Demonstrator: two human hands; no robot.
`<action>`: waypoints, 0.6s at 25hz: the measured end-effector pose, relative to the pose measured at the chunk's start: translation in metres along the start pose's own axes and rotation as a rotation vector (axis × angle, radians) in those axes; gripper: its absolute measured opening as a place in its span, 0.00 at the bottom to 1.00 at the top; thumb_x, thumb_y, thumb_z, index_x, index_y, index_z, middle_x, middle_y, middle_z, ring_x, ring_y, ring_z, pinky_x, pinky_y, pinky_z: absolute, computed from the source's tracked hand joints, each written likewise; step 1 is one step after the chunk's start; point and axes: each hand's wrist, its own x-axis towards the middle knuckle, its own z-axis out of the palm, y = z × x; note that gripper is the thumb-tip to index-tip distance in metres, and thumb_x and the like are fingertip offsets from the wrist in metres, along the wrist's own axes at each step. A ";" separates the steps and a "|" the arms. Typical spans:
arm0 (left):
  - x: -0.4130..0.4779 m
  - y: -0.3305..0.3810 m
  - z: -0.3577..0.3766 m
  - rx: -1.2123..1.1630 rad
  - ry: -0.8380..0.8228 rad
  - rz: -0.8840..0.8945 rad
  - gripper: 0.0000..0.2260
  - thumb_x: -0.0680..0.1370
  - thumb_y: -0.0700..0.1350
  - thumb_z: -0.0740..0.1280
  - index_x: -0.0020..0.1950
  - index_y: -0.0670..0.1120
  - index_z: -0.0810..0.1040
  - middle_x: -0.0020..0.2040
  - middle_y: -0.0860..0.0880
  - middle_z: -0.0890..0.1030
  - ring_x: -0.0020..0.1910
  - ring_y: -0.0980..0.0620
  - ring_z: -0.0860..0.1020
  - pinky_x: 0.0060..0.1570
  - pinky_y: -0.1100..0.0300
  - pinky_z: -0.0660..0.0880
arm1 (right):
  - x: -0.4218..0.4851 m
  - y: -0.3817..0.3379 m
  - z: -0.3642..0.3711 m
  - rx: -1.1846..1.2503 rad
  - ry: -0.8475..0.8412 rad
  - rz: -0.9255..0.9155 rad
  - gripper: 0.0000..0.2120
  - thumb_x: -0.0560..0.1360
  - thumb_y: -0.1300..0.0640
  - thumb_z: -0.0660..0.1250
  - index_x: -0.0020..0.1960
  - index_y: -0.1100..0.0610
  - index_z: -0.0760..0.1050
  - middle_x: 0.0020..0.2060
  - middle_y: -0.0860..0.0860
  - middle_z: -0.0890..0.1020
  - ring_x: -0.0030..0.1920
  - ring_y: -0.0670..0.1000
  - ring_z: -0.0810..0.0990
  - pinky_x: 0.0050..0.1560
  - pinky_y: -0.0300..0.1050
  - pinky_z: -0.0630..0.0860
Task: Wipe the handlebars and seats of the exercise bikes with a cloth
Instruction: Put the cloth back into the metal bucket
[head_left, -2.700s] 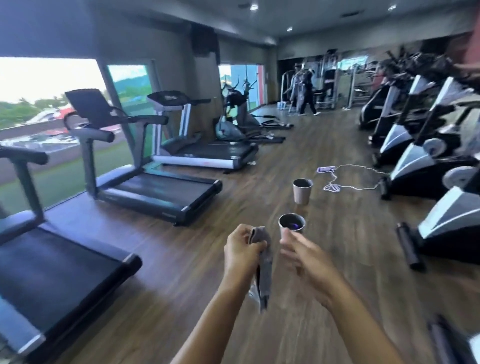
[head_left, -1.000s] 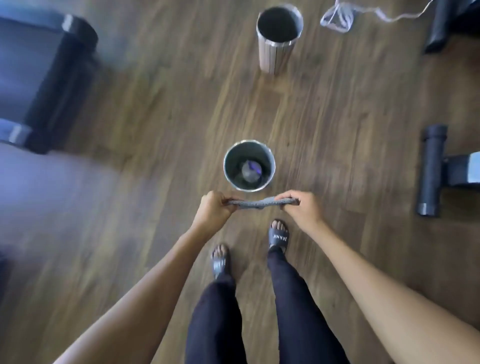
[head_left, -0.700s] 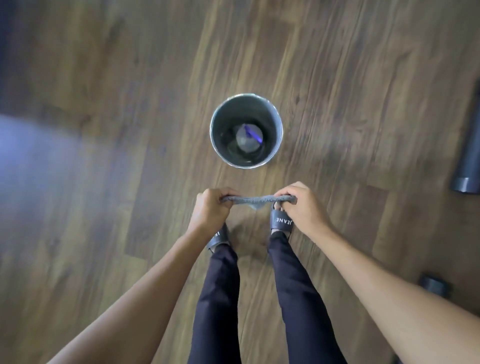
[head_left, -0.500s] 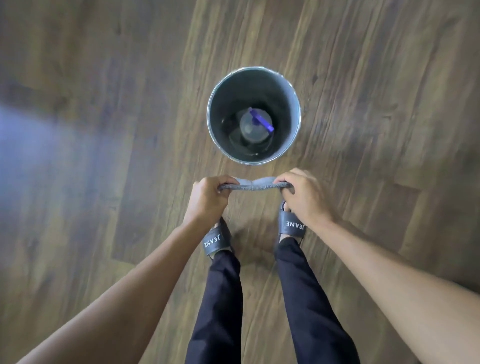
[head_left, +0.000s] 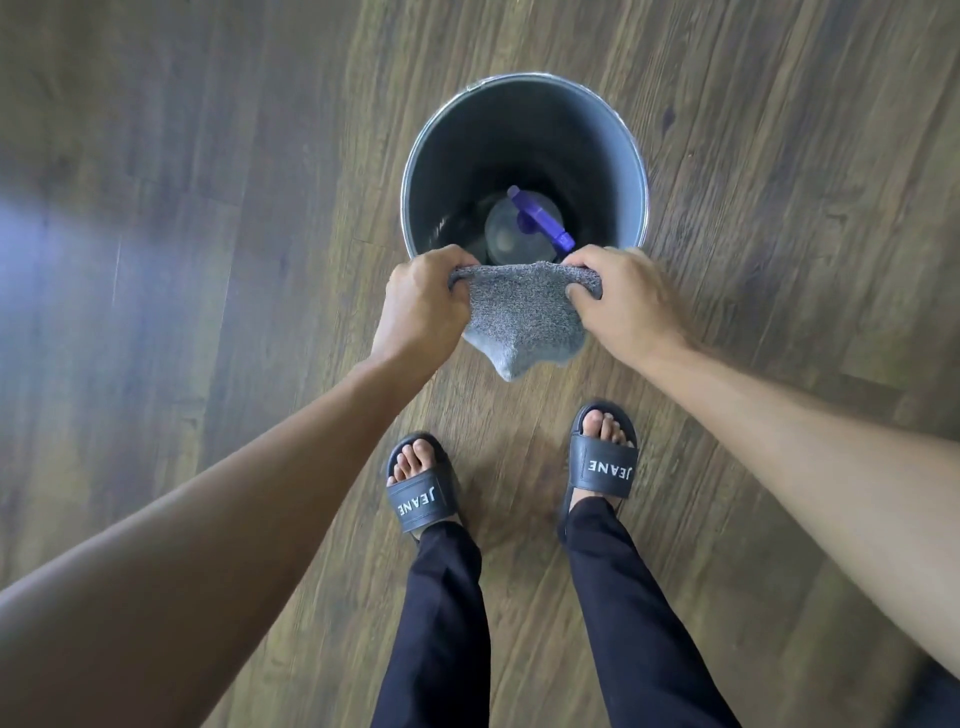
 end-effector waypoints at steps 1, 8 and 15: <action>0.000 -0.002 0.002 0.101 0.039 0.080 0.17 0.75 0.35 0.63 0.61 0.46 0.80 0.56 0.47 0.81 0.55 0.47 0.77 0.56 0.56 0.72 | 0.001 -0.001 0.001 -0.051 0.034 -0.009 0.15 0.76 0.59 0.69 0.63 0.54 0.78 0.55 0.53 0.81 0.56 0.58 0.77 0.59 0.52 0.71; -0.025 -0.032 0.027 0.660 -0.115 0.523 0.20 0.74 0.43 0.72 0.65 0.40 0.78 0.63 0.44 0.80 0.67 0.44 0.75 0.75 0.43 0.58 | -0.040 -0.005 0.035 -0.340 -0.055 -0.261 0.29 0.73 0.53 0.75 0.71 0.57 0.72 0.63 0.51 0.80 0.65 0.52 0.77 0.76 0.55 0.57; -0.006 -0.039 0.026 0.684 -0.083 0.591 0.16 0.65 0.36 0.78 0.52 0.43 0.85 0.47 0.47 0.86 0.52 0.45 0.83 0.67 0.49 0.58 | -0.010 0.011 0.030 -0.438 -0.148 -0.318 0.16 0.74 0.64 0.71 0.60 0.53 0.82 0.51 0.50 0.86 0.53 0.53 0.82 0.76 0.49 0.49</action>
